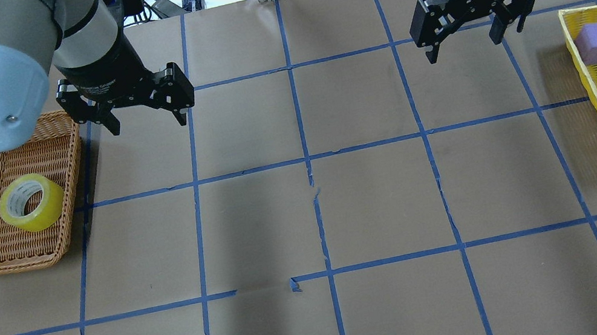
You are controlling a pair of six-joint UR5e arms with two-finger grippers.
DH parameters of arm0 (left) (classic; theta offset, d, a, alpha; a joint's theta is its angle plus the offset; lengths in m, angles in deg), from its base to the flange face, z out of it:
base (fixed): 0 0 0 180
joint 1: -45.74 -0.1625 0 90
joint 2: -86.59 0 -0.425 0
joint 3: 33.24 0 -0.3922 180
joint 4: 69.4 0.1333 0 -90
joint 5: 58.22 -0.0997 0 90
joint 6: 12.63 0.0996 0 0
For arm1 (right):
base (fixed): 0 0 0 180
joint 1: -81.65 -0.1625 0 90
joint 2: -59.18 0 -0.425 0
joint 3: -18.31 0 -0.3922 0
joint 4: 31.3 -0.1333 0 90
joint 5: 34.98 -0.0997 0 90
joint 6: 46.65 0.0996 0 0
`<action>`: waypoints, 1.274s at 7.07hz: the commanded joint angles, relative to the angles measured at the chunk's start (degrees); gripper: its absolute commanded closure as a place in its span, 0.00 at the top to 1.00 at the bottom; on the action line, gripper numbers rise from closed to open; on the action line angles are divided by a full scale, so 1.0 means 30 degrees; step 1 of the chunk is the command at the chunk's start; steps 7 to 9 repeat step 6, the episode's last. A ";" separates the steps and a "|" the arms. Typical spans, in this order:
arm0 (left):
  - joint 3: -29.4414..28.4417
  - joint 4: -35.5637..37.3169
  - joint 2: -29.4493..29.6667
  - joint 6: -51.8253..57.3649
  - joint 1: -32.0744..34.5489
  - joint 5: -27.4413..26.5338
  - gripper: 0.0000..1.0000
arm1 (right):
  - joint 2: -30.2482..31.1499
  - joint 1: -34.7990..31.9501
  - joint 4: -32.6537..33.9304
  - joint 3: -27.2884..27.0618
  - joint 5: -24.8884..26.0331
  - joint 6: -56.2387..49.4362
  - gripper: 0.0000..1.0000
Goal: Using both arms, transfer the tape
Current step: 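Release the tape roll in the basket and raise the left gripper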
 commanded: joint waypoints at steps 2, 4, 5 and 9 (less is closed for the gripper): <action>0.0183 -0.0166 -0.0468 -0.0024 0.0035 -0.0013 1.00 | 0.0328 -0.0084 -0.0146 0.0214 0.0894 0.0069 1.00; 0.0184 -0.0167 -0.0556 0.0005 0.0035 -0.0013 1.00 | 0.0359 -0.0084 -0.0261 0.0332 0.1045 -0.0020 1.00; 0.0184 -0.0167 -0.0556 -0.0024 0.0006 -0.0013 1.00 | 0.0592 -0.0142 -0.0235 0.0332 0.0816 -0.0020 1.00; 0.0184 -0.0167 -0.0556 0.0005 0.0006 -0.0013 1.00 | 0.0536 -0.0055 -0.0321 0.0245 0.0698 -0.0020 1.00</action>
